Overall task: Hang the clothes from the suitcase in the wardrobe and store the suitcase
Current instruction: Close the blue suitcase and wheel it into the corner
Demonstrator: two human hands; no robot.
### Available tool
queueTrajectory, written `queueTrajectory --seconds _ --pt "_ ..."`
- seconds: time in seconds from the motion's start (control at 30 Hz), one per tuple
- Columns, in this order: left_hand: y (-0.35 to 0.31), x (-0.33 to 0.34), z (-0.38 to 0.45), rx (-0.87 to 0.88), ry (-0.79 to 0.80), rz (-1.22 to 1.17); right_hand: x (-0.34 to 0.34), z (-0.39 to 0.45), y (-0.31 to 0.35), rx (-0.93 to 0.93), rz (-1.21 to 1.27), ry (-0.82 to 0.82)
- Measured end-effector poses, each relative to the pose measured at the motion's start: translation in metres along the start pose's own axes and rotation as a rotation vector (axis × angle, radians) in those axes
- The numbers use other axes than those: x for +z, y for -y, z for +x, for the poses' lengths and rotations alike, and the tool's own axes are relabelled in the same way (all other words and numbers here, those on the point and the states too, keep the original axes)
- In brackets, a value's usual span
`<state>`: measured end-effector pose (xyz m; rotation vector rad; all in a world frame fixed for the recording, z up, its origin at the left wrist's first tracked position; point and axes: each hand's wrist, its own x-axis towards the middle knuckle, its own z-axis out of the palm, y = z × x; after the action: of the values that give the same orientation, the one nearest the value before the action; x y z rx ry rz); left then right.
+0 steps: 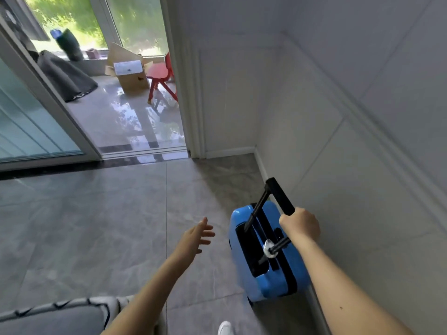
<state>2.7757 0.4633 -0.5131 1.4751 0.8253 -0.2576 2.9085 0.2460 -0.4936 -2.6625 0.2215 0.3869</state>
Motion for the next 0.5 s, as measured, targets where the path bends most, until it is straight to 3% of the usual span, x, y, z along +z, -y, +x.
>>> queueTrajectory --seconds 0.3,0.5 --pt "-0.120 -0.034 0.144 0.045 -0.037 -0.017 -0.004 0.147 0.120 0.079 0.016 0.035" --pt "-0.200 -0.048 0.257 0.075 0.019 -0.009 -0.005 0.247 0.186 0.106 0.052 -0.037"
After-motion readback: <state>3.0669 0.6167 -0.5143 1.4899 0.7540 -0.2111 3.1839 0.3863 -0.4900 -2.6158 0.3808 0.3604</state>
